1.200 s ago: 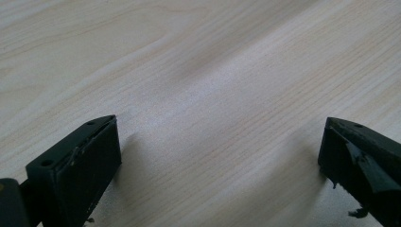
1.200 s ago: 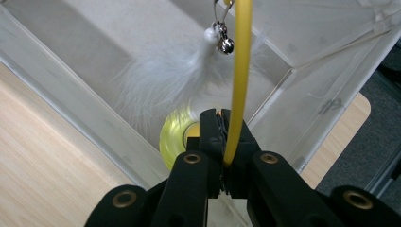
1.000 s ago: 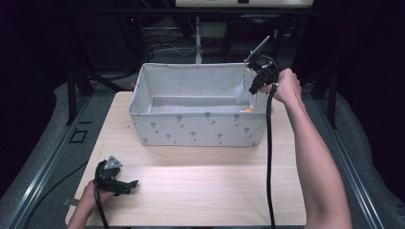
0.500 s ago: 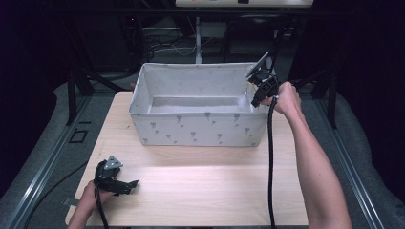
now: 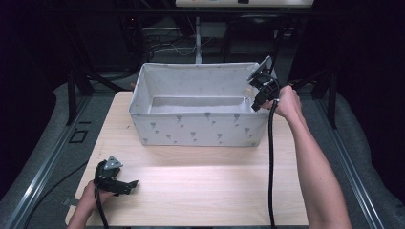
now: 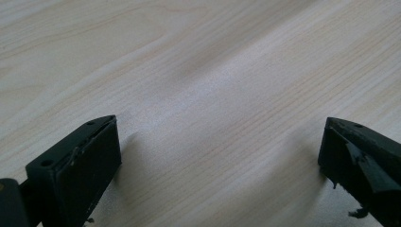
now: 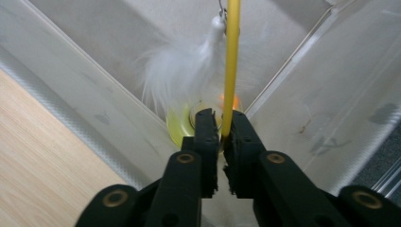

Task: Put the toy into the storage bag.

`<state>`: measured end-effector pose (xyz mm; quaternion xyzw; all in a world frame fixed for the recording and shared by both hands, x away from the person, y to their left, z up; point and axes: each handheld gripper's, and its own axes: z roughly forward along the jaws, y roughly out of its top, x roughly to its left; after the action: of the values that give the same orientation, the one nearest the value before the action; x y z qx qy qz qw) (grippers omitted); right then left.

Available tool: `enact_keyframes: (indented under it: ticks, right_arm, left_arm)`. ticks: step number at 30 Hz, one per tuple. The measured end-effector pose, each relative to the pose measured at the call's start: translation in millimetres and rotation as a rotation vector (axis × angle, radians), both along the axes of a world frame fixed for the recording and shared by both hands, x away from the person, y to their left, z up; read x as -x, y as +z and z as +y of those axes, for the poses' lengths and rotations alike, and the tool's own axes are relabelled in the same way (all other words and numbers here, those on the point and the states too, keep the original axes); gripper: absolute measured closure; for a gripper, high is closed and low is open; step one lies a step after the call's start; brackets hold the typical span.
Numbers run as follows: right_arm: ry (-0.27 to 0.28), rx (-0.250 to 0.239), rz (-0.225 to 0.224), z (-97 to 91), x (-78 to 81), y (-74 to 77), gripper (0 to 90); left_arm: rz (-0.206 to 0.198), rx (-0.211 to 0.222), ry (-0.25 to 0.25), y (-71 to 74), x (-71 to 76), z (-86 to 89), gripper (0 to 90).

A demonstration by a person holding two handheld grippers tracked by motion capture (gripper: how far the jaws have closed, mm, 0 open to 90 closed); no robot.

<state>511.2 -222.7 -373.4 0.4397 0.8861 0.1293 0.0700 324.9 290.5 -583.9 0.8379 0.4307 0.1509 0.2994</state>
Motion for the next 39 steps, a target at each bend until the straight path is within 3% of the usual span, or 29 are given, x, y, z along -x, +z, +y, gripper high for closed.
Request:
enact_keyframes:
  ticks: [8, 11, 18, 23, 31, 39]
  right_arm:
    - [-0.027, -0.054, -0.058, -6.8, 13.0, 32.5, 57.5]
    - [-0.018, -0.090, -0.073, -8.1, 21.1, 46.9, 48.5]
    - [0.021, -0.110, -0.087, -4.4, 39.5, 64.2, 30.4]
    - [0.054, -0.128, -0.122, 2.8, 60.5, 76.3, 20.4]
    - [0.123, -0.137, -0.177, 21.5, 94.3, 81.5, 12.9]
    - [0.194, -0.143, -0.194, 42.5, 127.2, 60.2, 8.1]
  left_arm:
    - [-0.003, 0.000, 0.002, -0.2, 1.0, 0.0, 0.0]
    - [-0.001, 0.001, 0.000, -0.1, 0.3, -0.2, 0.0]
    - [0.000, 0.000, 0.001, 0.0, 0.1, -0.4, 0.0]
    - [-0.009, 0.000, 0.008, -0.6, 0.2, -0.9, 0.0]
    - [-0.010, 0.001, 0.009, -0.7, 0.4, -0.9, 0.0]
    - [-0.012, 0.000, 0.010, -0.9, 0.5, -0.9, 0.0]
